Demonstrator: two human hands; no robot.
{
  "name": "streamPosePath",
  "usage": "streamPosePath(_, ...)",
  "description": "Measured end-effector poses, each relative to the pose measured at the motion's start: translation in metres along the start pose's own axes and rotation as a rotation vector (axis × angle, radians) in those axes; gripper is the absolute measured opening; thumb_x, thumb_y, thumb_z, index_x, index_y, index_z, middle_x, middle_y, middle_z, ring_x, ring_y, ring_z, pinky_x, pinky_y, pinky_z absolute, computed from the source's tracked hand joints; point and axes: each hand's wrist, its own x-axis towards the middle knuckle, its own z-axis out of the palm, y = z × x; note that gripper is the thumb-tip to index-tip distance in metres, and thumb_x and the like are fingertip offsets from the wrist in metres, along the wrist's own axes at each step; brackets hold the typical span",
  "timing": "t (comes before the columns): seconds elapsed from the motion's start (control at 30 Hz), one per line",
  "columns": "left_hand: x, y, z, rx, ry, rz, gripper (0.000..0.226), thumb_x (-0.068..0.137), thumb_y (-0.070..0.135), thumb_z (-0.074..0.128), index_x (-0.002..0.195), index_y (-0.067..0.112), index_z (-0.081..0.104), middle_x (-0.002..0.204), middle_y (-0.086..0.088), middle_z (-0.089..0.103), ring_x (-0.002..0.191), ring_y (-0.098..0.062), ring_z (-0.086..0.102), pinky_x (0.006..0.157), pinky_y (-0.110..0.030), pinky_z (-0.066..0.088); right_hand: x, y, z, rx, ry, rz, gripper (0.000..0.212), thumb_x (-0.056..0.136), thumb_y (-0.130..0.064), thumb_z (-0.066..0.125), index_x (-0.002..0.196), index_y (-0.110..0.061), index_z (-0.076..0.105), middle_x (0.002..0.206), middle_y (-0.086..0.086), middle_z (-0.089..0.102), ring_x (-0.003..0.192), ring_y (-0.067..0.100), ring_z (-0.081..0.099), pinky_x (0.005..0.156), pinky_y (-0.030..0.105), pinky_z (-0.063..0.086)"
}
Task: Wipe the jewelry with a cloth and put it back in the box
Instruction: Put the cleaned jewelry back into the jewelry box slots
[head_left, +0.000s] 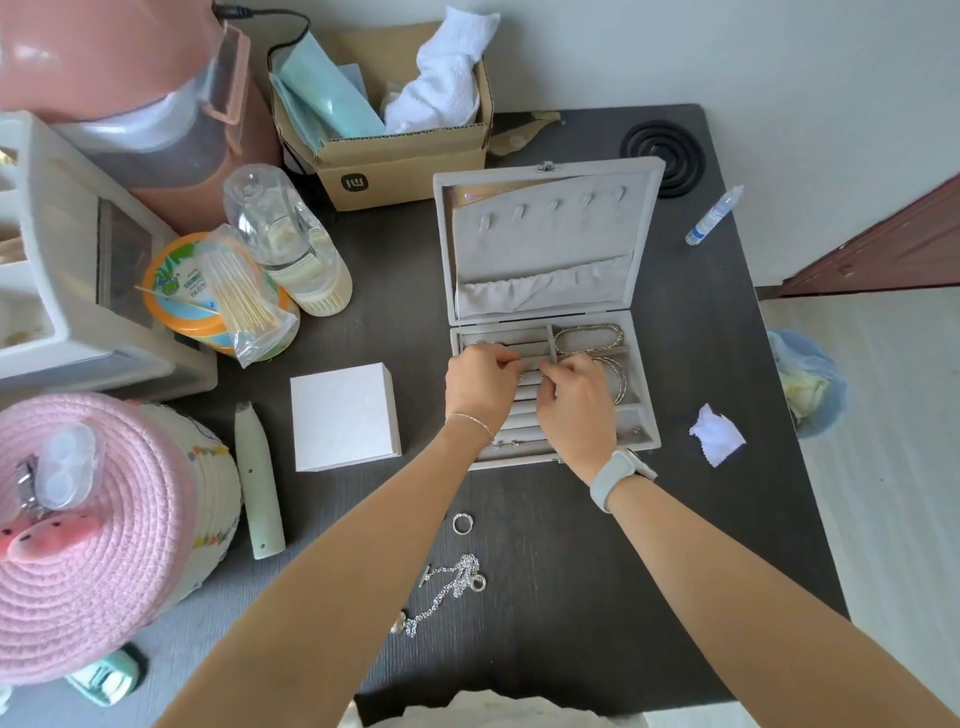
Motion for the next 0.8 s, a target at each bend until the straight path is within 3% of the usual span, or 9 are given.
streamPosePath(0.2,0.001,0.001,0.001,0.001,-0.032,-0.038,0.008,0.078,0.022,0.065,0.07,0.023,0.065,0.079,-0.002,0.07,0.08,-0.024,0.065,0.078,-0.036,0.053,-0.001,0.007,-0.008,0.184,-0.046,0.039,0.033,0.088,0.002,0.046,0.118,0.001,0.058,0.076,0.011,0.05,0.079,0.027,0.047,0.072,0.03,0.037)
streamPosePath(0.33,0.002,0.002,0.005,0.045,-0.056,-0.025,0.012,0.078,0.025,0.065,0.067,0.024,0.061,0.07,-0.002,0.066,0.076,-0.025,0.065,0.076,-0.036,0.053,-0.004,0.008,-0.016,0.283,-0.056,0.086,0.035,0.088,0.004,0.043,0.119,-0.001,0.057,0.087,0.016,0.06,0.085,0.02,0.05,0.082,0.029,0.042)
streamPosePath(0.47,0.001,0.006,0.011,0.096,-0.057,-0.018,0.009,0.08,0.027,0.063,0.074,0.021,0.066,0.079,-0.001,0.068,0.081,-0.023,0.062,0.067,-0.029,0.048,-0.007,0.007,-0.018,0.308,-0.033,0.109,0.031,0.087,0.006,0.042,0.11,-0.002,0.061,0.085,0.008,0.056,0.084,0.018,0.049,0.077,0.027,0.041)
streamPosePath(0.67,0.002,0.01,0.014,0.067,-0.043,-0.04,0.012,0.082,0.028,0.06,0.08,0.019,0.067,0.08,-0.001,0.067,0.082,-0.022,0.06,0.063,-0.025,0.04,-0.012,0.014,-0.02,0.29,-0.016,0.113,0.029,0.088,0.004,0.041,0.104,-0.005,0.064,0.084,0.002,0.054,0.082,0.015,0.049,0.07,0.002,0.034)
streamPosePath(0.8,0.002,0.004,0.015,0.082,-0.031,-0.08,0.009,0.082,0.029,0.059,0.076,0.023,0.064,0.085,-0.001,0.068,0.087,-0.023,0.059,0.069,-0.027,0.043,-0.017,0.015,-0.022,0.267,-0.011,0.087,0.029,0.087,0.006,0.041,0.101,-0.004,0.064,0.085,0.007,0.057,0.084,0.019,0.051,0.07,0.008,0.035)
